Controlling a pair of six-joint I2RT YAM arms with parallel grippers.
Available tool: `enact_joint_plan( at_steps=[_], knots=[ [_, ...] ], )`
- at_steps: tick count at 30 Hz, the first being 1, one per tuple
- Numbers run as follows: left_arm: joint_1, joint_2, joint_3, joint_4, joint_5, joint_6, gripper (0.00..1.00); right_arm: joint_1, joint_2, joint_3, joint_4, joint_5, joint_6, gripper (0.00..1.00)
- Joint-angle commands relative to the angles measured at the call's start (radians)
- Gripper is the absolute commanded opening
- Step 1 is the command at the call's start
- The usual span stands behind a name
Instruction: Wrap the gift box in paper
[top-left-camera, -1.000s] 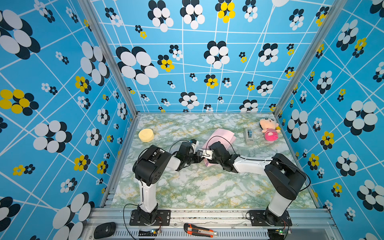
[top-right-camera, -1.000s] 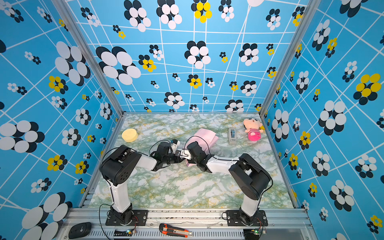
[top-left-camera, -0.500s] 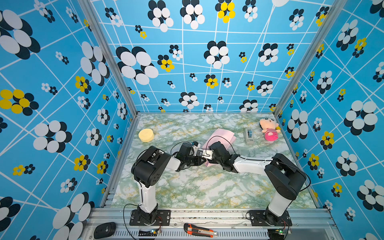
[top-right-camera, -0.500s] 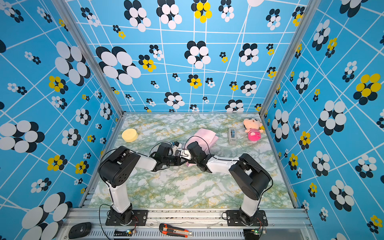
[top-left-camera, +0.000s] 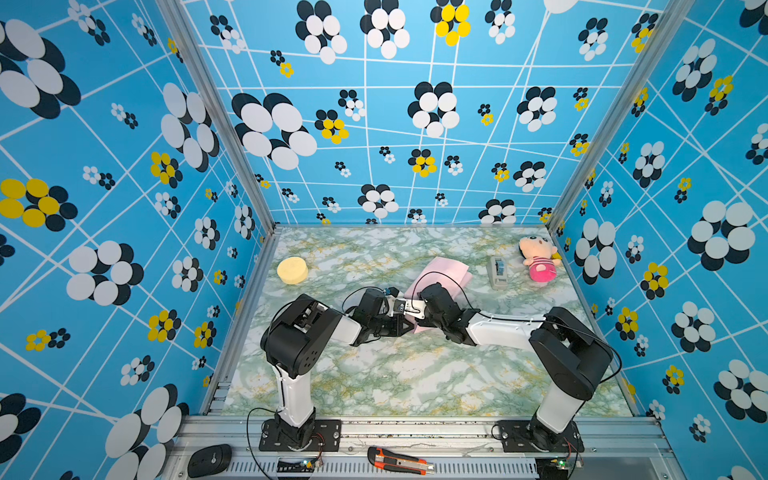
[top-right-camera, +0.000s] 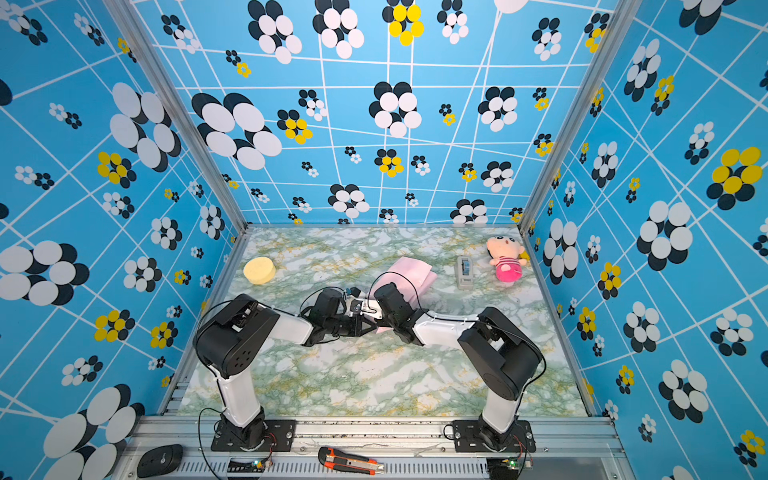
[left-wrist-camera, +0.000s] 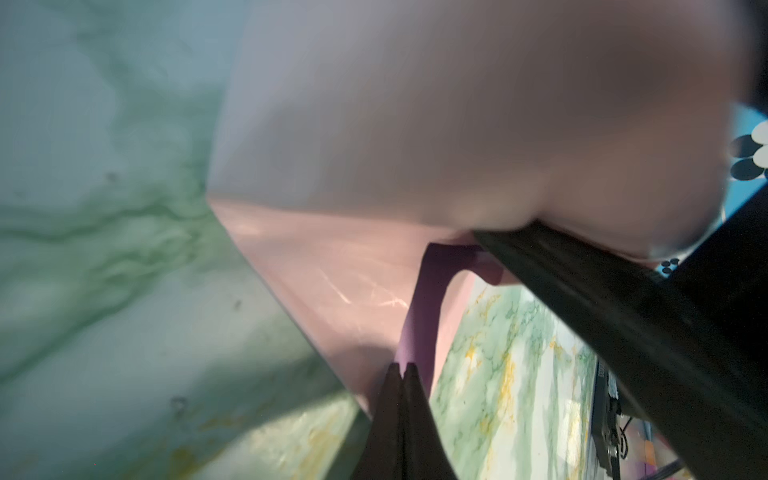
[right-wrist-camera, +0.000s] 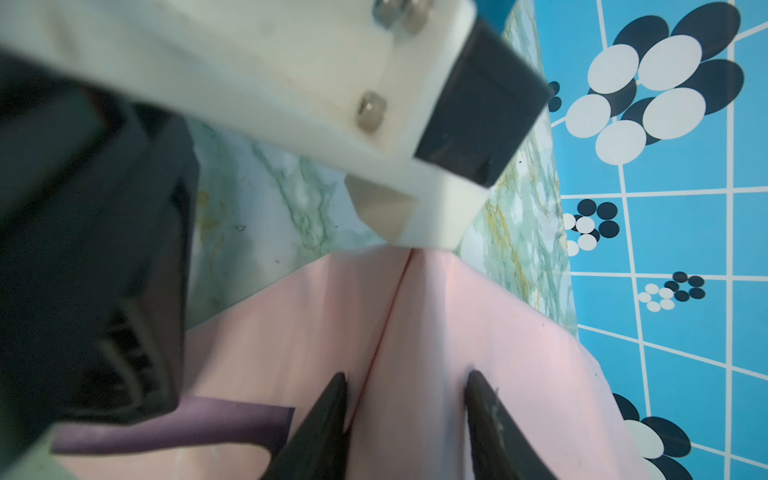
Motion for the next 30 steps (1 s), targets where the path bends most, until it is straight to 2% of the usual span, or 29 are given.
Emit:
enact_joint_plan(
  at_steps=[1,7,15,24,30],
  knots=[
    [-0.026,0.031,-0.077,-0.245,-0.011,0.029,0.0,-0.001,-0.011,-0.026,-0.034,-0.012,0.015,0.47],
    [-0.027,-0.02,-0.116,-0.252,0.0,0.032,0.0,-0.001,-0.013,-0.028,-0.032,-0.016,0.012,0.46],
    [-0.003,-0.127,-0.168,-0.013,0.042,-0.055,0.04,-0.001,-0.013,-0.029,-0.029,-0.023,0.011,0.46],
    [0.066,-0.064,-0.167,0.272,0.036,-0.181,0.02,-0.002,-0.015,-0.03,-0.03,-0.029,0.009,0.46],
    [0.074,-0.002,-0.12,0.344,0.044,-0.222,0.01,-0.001,-0.019,-0.032,-0.029,-0.028,0.009,0.45]
  ],
)
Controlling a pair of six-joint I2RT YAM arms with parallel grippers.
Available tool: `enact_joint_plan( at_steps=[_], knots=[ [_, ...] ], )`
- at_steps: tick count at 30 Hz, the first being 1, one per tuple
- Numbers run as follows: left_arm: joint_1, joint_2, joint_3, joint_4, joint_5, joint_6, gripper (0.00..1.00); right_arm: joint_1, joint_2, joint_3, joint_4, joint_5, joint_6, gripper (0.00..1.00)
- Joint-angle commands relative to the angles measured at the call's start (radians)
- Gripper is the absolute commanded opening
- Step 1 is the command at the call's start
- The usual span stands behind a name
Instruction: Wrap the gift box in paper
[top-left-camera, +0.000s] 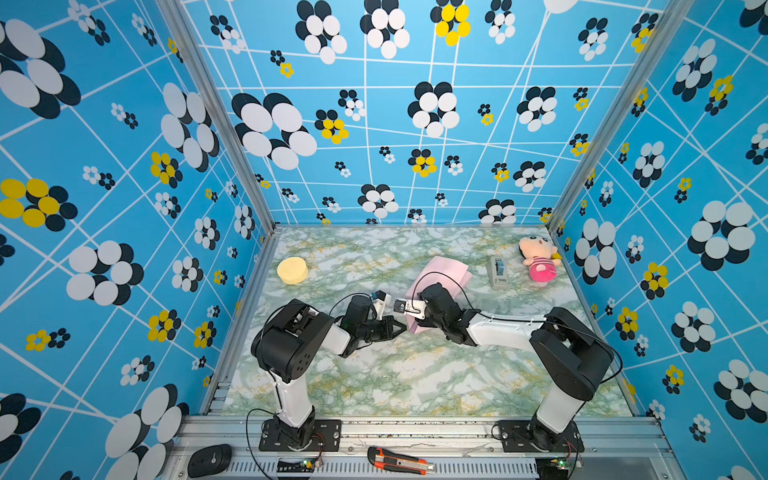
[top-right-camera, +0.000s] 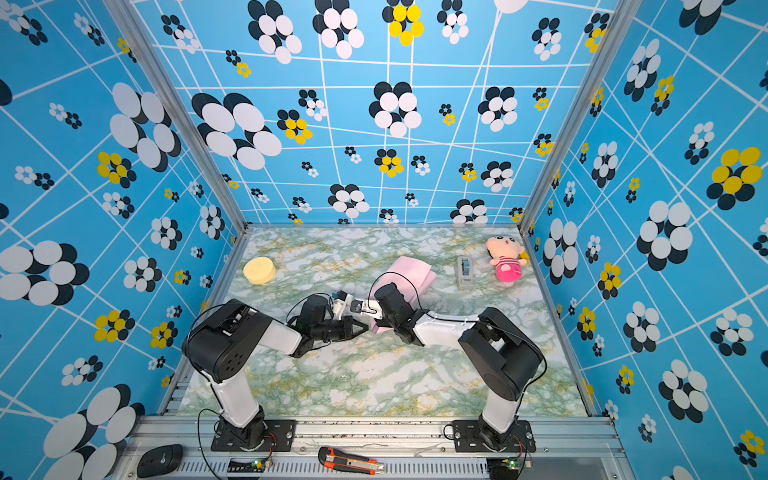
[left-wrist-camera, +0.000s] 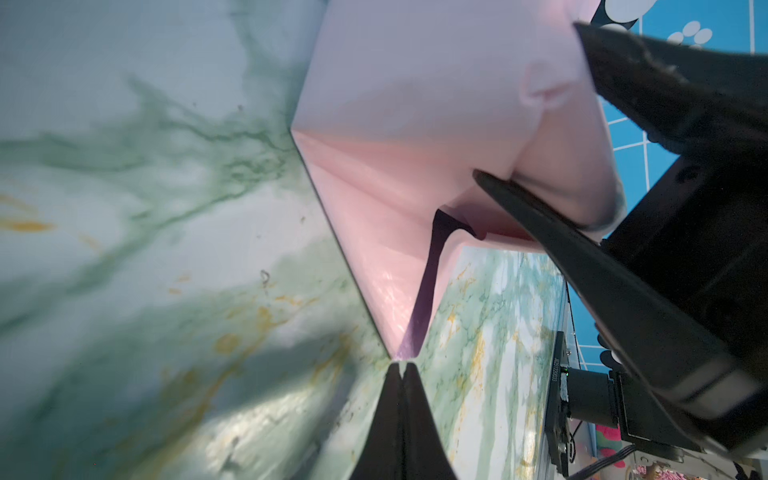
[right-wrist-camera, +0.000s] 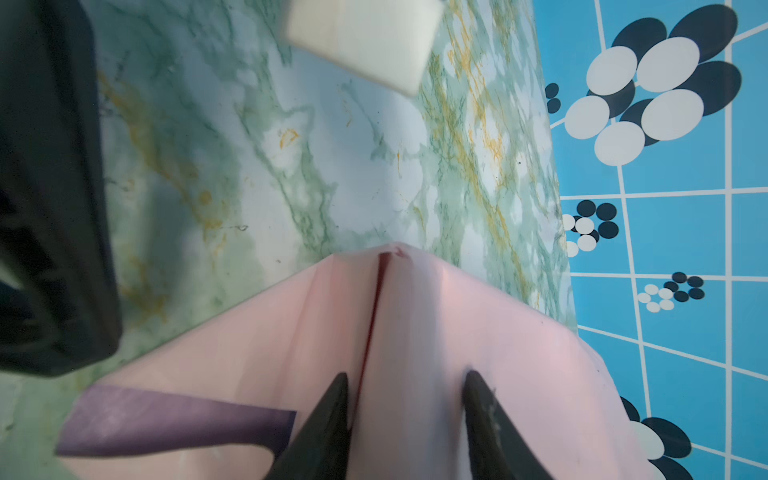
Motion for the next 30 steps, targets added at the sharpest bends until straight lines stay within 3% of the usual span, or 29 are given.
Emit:
enact_joint_plan(
  at_steps=[1,9,18,25,30],
  knots=[
    [0.006,0.048,0.042,0.089,0.002,-0.044,0.01,-0.002,-0.015,-0.028,-0.036,-0.021,0.009,0.45],
    [0.011,0.105,0.107,0.11,-0.07,-0.088,0.0,-0.001,-0.015,-0.026,-0.036,-0.023,0.008,0.45],
    [0.016,0.157,0.159,0.021,-0.11,-0.096,0.0,-0.001,-0.017,-0.03,-0.034,-0.024,0.007,0.45],
    [0.012,0.123,0.136,-0.144,-0.078,-0.012,0.0,-0.002,-0.017,-0.031,-0.033,-0.022,0.004,0.45],
    [0.01,0.056,0.145,-0.384,-0.083,0.091,0.0,-0.001,-0.019,-0.03,-0.034,-0.023,0.003,0.45]
  ],
)
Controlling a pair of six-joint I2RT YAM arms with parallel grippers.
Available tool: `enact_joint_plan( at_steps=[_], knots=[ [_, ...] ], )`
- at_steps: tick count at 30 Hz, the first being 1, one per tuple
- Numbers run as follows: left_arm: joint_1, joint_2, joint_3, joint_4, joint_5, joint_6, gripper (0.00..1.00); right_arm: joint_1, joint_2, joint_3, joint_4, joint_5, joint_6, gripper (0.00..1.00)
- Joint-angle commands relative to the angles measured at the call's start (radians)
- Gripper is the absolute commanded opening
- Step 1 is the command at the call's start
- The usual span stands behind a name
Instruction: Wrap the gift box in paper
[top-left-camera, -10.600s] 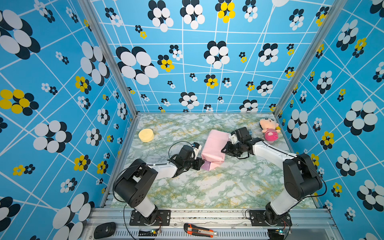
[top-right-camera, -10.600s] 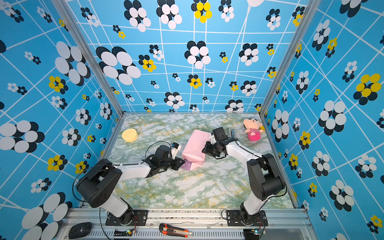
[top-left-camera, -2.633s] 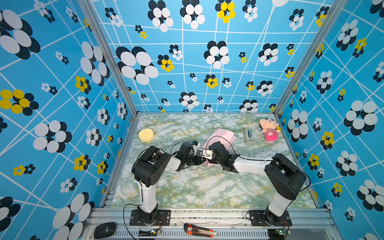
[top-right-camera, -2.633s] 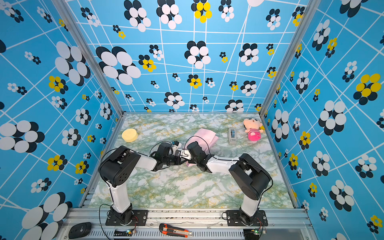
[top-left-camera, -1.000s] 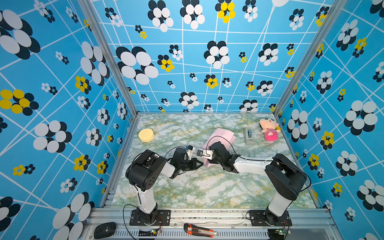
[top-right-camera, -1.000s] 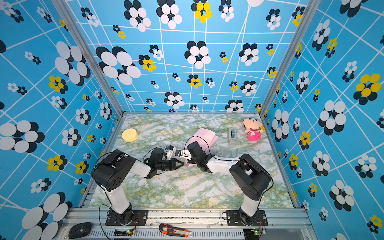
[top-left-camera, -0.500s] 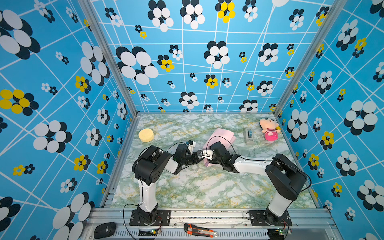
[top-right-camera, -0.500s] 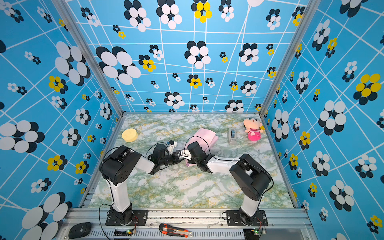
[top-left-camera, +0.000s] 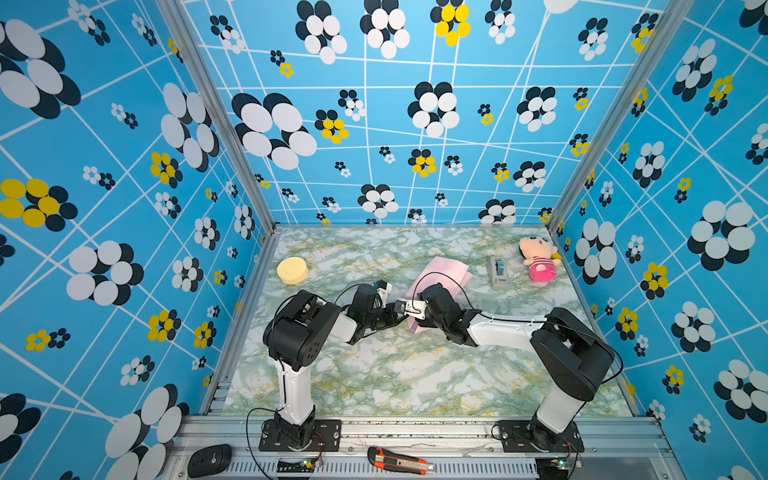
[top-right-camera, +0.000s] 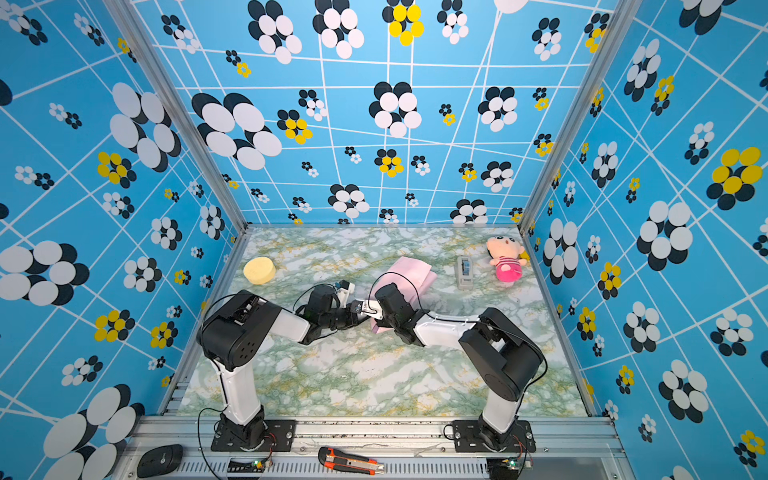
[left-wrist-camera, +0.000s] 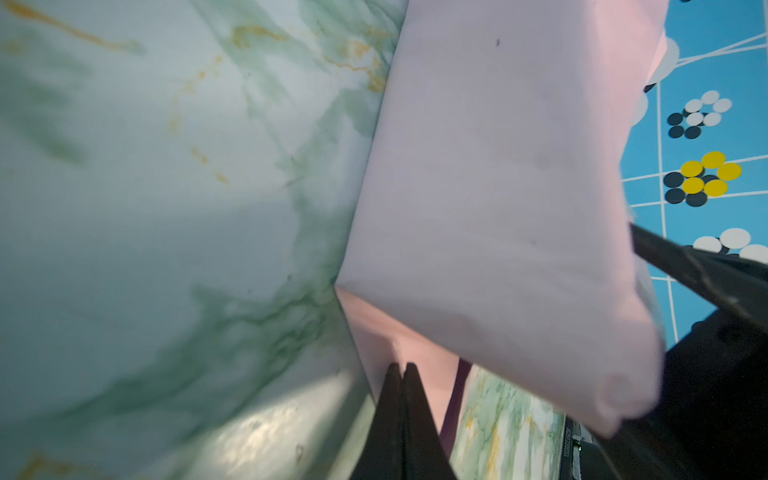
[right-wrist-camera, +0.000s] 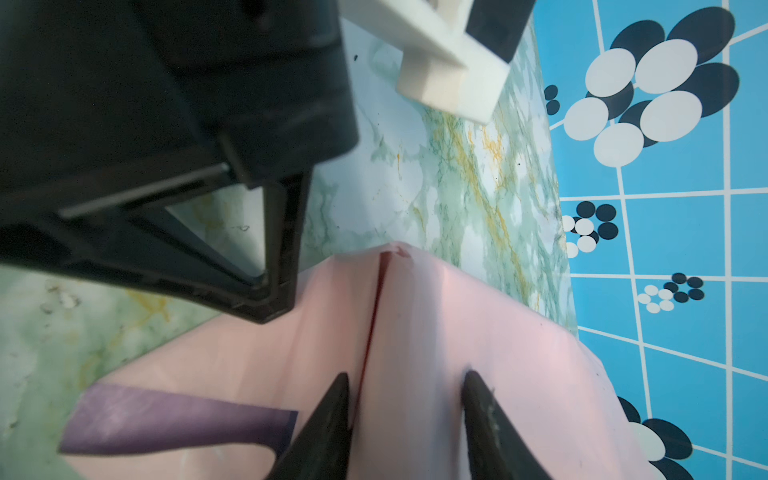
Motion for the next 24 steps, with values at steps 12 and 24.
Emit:
enact_joint_plan(
  at_steps=[12,24],
  knots=[
    [-0.021,-0.143,-0.043,-0.386,-0.032,0.167,0.0,-0.002,-0.018,-0.024,-0.04,-0.022,0.002,0.45],
    [0.048,-0.358,0.12,-0.565,-0.129,0.26,0.42,-0.002,-0.216,-0.047,-0.116,-0.151,0.074,0.58]
  ],
)
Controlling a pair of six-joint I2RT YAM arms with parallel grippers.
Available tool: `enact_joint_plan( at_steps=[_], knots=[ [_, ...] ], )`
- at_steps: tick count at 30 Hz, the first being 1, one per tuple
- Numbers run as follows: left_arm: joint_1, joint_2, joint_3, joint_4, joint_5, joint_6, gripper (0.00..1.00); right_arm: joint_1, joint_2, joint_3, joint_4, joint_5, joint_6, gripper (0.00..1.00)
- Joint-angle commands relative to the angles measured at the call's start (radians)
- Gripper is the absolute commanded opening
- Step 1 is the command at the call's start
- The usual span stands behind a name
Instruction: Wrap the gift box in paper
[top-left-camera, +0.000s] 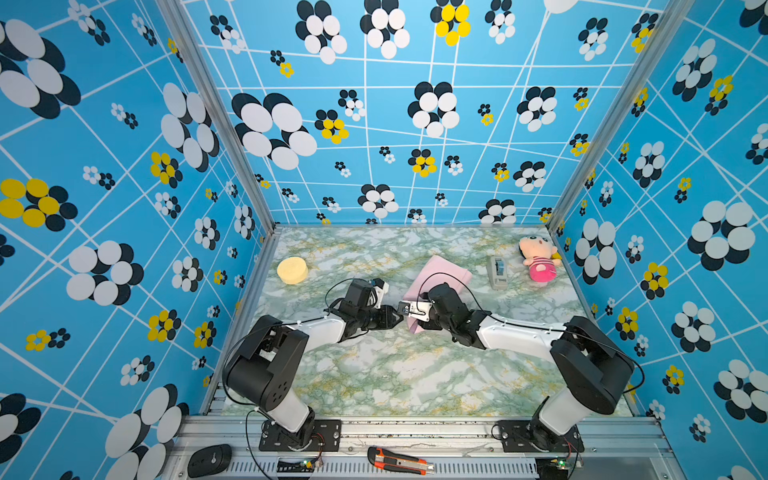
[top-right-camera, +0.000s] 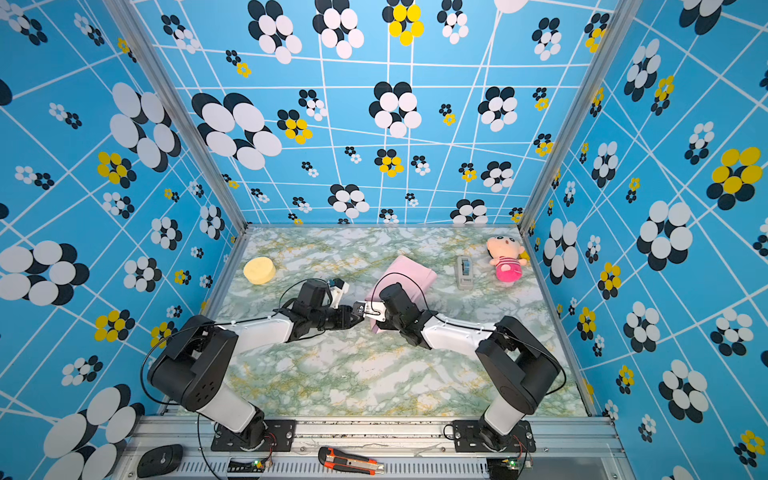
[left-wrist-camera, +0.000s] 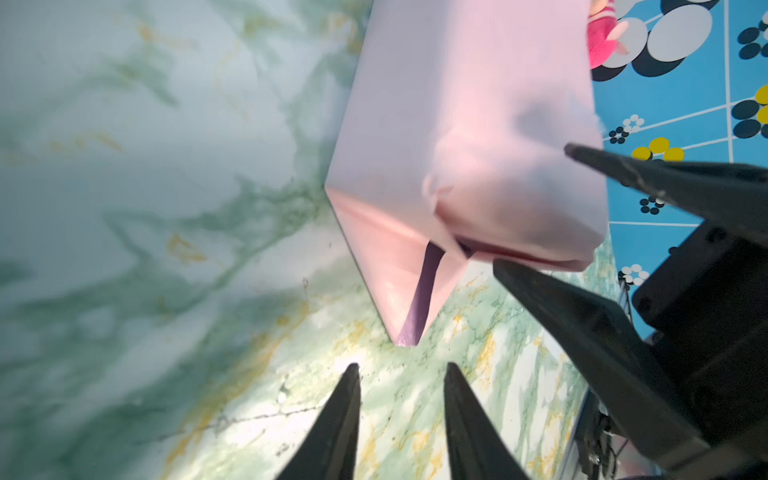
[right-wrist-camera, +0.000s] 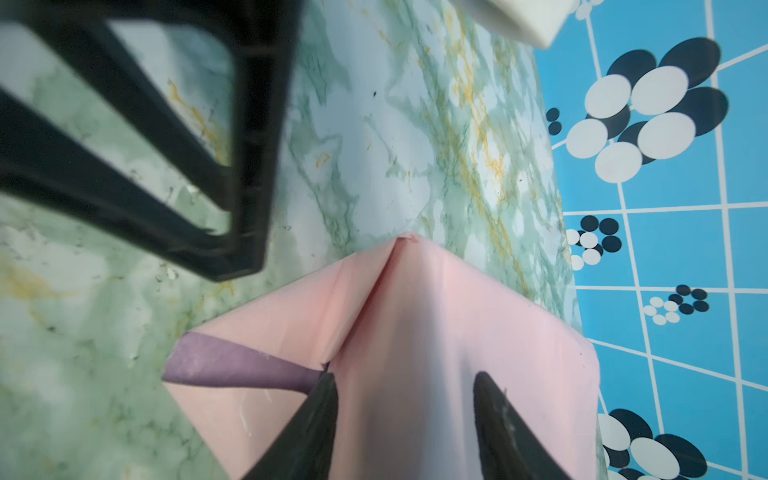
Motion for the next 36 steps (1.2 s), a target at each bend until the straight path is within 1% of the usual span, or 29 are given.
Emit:
enact_joint_plan(
  at_steps=[1,4,5,7,8,9,12,13,15,18,21,24,28,33,36],
  knots=[
    [0.038,-0.024,0.094,-0.1,-0.057,0.062,0.47,-0.002,-0.09,-0.018,-0.046,-0.065,0.064,0.59],
    [0.057,0.018,0.166,-0.121,-0.081,0.072,0.51,-0.006,-0.156,-0.031,-0.07,-0.077,0.133,0.63],
    [0.06,0.044,0.19,-0.119,-0.077,0.073,0.51,-0.011,-0.178,-0.029,-0.09,-0.079,0.188,0.64],
    [0.06,0.101,0.238,-0.114,-0.053,0.07,0.51,-0.033,-0.221,-0.018,-0.137,-0.079,0.362,0.66],
    [0.06,0.136,0.264,-0.108,-0.034,0.065,0.52,-0.061,-0.245,-0.011,-0.167,-0.097,0.481,0.67],
    [0.057,0.171,0.287,-0.093,-0.016,0.055,0.53,-0.099,-0.272,-0.006,-0.195,-0.129,0.613,0.69],
    [0.043,0.246,0.339,-0.055,0.017,0.027,0.54,-0.215,-0.339,-0.032,-0.236,-0.227,0.953,0.72],
    [0.038,0.262,0.354,-0.051,0.024,0.022,0.54,-0.245,-0.357,-0.045,-0.244,-0.24,1.036,0.72],
    [0.025,0.296,0.395,-0.066,0.035,0.027,0.55,-0.313,-0.386,-0.076,-0.254,-0.254,1.239,0.74],
    [0.012,0.323,0.422,-0.075,0.048,0.03,0.54,-0.422,-0.366,-0.094,-0.27,-0.361,1.473,0.75],
    [0.0,0.327,0.421,-0.077,0.06,0.029,0.53,-0.463,-0.292,-0.066,-0.295,-0.454,1.569,0.75],
    [-0.009,0.324,0.405,-0.07,0.067,0.024,0.52,-0.465,-0.182,0.003,-0.322,-0.549,1.58,0.75],
    [-0.018,0.309,0.379,-0.061,0.072,0.017,0.51,-0.466,-0.069,0.063,-0.344,-0.56,1.554,0.73],
    [-0.034,0.279,0.334,-0.041,0.08,0.002,0.5,-0.465,0.021,0.123,-0.355,-0.585,1.502,0.62],
    [-0.047,0.271,0.299,-0.022,0.085,-0.019,0.5,-0.465,0.053,0.165,-0.392,-0.591,1.449,0.52]
  ],
)
